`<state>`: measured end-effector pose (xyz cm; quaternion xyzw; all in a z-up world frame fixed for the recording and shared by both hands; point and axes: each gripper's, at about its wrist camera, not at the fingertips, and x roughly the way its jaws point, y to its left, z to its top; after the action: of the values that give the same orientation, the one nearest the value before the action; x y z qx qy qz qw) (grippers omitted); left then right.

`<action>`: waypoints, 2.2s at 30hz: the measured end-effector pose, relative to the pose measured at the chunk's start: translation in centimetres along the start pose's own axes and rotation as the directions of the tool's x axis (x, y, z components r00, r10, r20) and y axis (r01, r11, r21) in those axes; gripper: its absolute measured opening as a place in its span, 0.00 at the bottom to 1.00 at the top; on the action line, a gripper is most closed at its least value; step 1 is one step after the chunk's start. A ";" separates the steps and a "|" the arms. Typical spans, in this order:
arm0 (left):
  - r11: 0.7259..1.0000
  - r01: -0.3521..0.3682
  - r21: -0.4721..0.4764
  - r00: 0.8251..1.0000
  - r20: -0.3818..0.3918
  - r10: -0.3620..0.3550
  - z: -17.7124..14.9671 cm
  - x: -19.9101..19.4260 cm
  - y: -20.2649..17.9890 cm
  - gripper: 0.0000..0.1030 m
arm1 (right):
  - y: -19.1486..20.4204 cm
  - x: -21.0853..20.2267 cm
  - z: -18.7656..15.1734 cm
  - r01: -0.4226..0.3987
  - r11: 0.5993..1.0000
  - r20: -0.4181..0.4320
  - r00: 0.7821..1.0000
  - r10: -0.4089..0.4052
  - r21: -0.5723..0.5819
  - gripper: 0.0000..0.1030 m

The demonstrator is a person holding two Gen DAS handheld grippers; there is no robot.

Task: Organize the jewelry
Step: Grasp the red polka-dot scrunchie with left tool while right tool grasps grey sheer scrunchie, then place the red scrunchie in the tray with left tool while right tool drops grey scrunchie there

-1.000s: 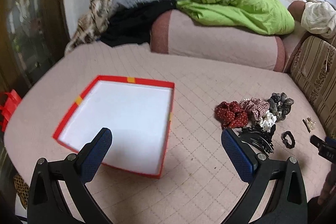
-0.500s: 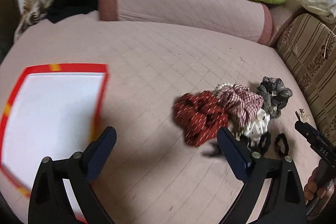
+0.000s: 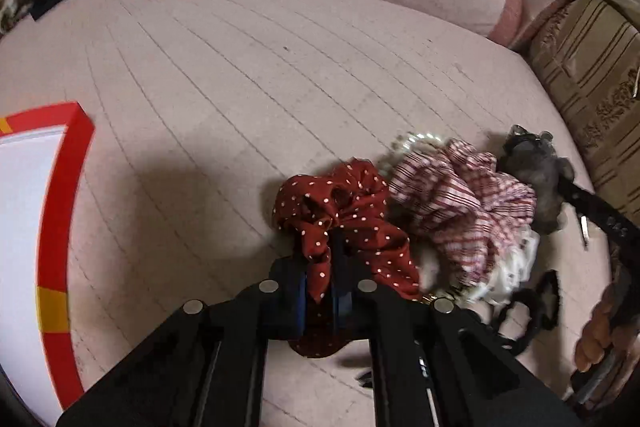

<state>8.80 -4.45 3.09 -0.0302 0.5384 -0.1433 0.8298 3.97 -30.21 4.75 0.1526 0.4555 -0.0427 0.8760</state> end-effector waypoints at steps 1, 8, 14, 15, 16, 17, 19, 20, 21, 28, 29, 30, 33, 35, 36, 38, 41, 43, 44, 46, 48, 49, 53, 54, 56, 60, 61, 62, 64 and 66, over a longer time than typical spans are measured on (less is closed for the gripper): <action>1.000 0.001 -0.002 1.000 0.010 -0.001 -0.1 -0.6 0.0 0.08 | -0.1 -0.5 0.0 -0.008 1.000 0.007 1.000 0.008 0.010 0.11; 1.000 0.007 0.017 0.991 0.134 -0.009 -2.3 -8.3 0.9 0.08 | 0.2 -5.9 -0.4 -0.004 1.000 0.081 0.997 0.004 0.003 0.05; 0.999 0.000 -0.033 0.973 0.229 0.007 -3.9 -14.6 6.3 0.08 | 3.9 -10.5 -0.7 -0.044 0.998 0.112 0.992 0.048 -0.043 0.05; 0.999 -0.012 -0.051 0.971 0.239 0.024 -4.5 -15.1 7.7 0.08 | 5.2 -10.9 -0.9 -0.054 0.997 0.107 0.992 0.060 -0.060 0.05; 0.996 -0.031 -0.082 0.968 0.244 0.050 -4.8 -15.5 9.5 0.08 | 6.2 -11.0 -1.2 -0.059 0.995 0.104 0.992 0.067 -0.075 0.05; 0.993 -0.044 -0.110 0.967 0.245 0.070 -5.2 -15.7 10.8 0.08 | 7.7 -11.0 -1.4 -0.066 0.993 0.096 0.992 0.075 -0.101 0.05; 0.983 -0.070 -0.170 0.965 0.238 0.109 -5.8 -16.2 14.2 0.08 | 11.2 -10.7 -2.1 -0.089 0.984 0.085 0.991 0.103 -0.157 0.05; 0.976 -0.085 -0.201 0.963 0.235 0.132 -6.0 -16.3 16.0 0.08 | 13.0 -10.4 -2.4 -0.102 0.977 0.073 0.990 0.117 -0.187 0.05; 0.967 -0.101 -0.233 0.960 0.231 0.156 -6.2 -16.6 18.0 0.08 | 14.1 -10.2 -2.8 -0.112 0.971 0.064 0.990 0.128 -0.209 0.05; 0.890 -0.070 -0.450 0.959 0.216 0.184 -5.4 -15.8 27.9 0.08 | 26.9 -6.6 -4.2 -0.223 0.903 -0.045 0.974 0.222 -0.367 0.05; 0.886 -0.066 -0.459 0.958 0.220 0.185 -5.0 -15.5 28.6 0.08 | 28.1 -6.2 -4.2 -0.230 0.895 -0.053 0.972 0.227 -0.383 0.05; 0.883 -0.066 -0.465 0.957 0.222 0.189 -4.5 -15.2 29.3 0.08 | 29.4 -5.6 -4.1 -0.235 0.885 -0.060 0.971 0.231 -0.402 0.05; 0.869 -0.065 -0.491 0.958 0.213 0.192 -3.3 -14.3 31.5 0.08 | 33.3 -3.2 -4.2 -0.245 0.859 -0.085 0.969 0.232 -0.450 0.05; 0.860 -0.046 -0.508 0.961 0.211 0.177 -2.3 -13.9 32.7 0.08 | 35.4 -1.2 -4.3 -0.254 0.855 -0.107 0.967 0.231 -0.453 0.05; 0.859 -0.050 -0.510 0.960 0.212 0.182 -2.0 -13.7 33.1 0.08 | 36.4 -0.4 -4.3 -0.260 0.855 -0.116 0.965 0.233 -0.448 0.05; 0.854 -0.083 -0.513 0.953 0.211 0.219 -1.6 -13.5 33.7 0.09 | 37.6 1.4 -4.2 -0.270 0.858 -0.139 0.963 0.232 -0.437 0.05; 0.845 -0.125 -0.521 0.946 0.193 0.260 -1.6 -12.7 34.6 0.14 | 38.7 3.3 -4.5 -0.263 0.859 -0.159 0.964 0.214 -0.439 0.05; 0.839 -0.135 -0.527 0.948 0.177 0.263 -1.9 -12.3 35.0 0.18 | 38.8 4.3 -4.9 -0.242 0.861 -0.162 0.969 0.188 -0.447 0.06; 0.838 -0.135 -0.529 0.949 0.174 0.263 -1.9 -12.2 35.1 0.21 | 38.8 4.7 -4.9 -0.233 0.864 -0.163 0.970 0.178 -0.447 0.08; 0.836 -0.122 -0.534 0.948 0.186 0.258 -2.0 -12.6 35.1 0.32 | 38.7 4.9 -4.8 -0.210 0.873 -0.151 0.976 0.159 -0.440 0.12; 0.837 -0.103 -0.538 0.940 0.223 0.258 -2.2 -13.6 34.7 0.50 | 38.2 4.9 -4.5 -0.202 0.880 -0.150 0.977 0.152 -0.429 0.34; 0.838 -0.095 -0.537 0.934 0.242 0.261 -2.3 -14.1 34.4 0.58 | 37.9 4.7 -4.3 -0.203 0.885 -0.149 0.977 0.153 -0.420 0.39; 0.853 -0.056 -0.520 0.917 0.312 0.250 -2.8 -16.3 32.9 0.68 | 36.7 2.4 -3.7 -0.190 0.889 -0.110 0.981 0.158 -0.418 0.50; 0.857 -0.053 -0.513 0.913 0.322 0.250 -2.9 -16.7 32.5 0.68 | 36.3 1.7 -3.7 -0.185 0.888 -0.100 0.982 0.158 -0.421 0.51; 0.866 -0.056 -0.496 0.907 0.337 0.252 -3.2 -17.3 31.5 0.69 | 35.3 0.5 -3.7 -0.177 0.891 -0.087 0.984 0.155 -0.419 0.52; 0.892 -0.055 -0.449 0.905 0.355 0.235 -4.6 -18.3 28.6 0.69 | 31.4 -2.3 -4.2 -0.174 0.907 -0.078 0.985 0.156 -0.383 0.52; 0.902 -0.058 -0.428 0.904 0.360 0.229 -5.0 -18.5 27.6 0.69 | 30.1 -3.1 -4.5 -0.172 0.913 -0.073 0.985 0.156 -0.371 0.52; 0.912 -0.063 -0.406 0.903 0.366 0.225 -5.4 -18.7 26.5 0.69 | 28.4 -4.1 -4.9 -0.167 0.920 -0.064 0.986 0.154 -0.354 0.52; 0.932 -0.074 -0.354 0.902 0.376 0.214 -6.0 -19.0 24.1 0.69 | 25.1 -5.9 -5.7 -0.160 0.936 -0.054 0.987 0.151 -0.314 0.52; 0.951 -0.083 -0.299 0.902 0.384 0.199 -6.7 -19.2 21.9 0.69 | 21.2 -7.7 -6.6 -0.147 0.954 -0.053 0.989 0.138 -0.262 0.52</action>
<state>-0.06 22.41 12.76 -0.1354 0.3680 0.0037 0.9199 -1.14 -8.50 12.25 0.0671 0.4596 0.0845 0.8815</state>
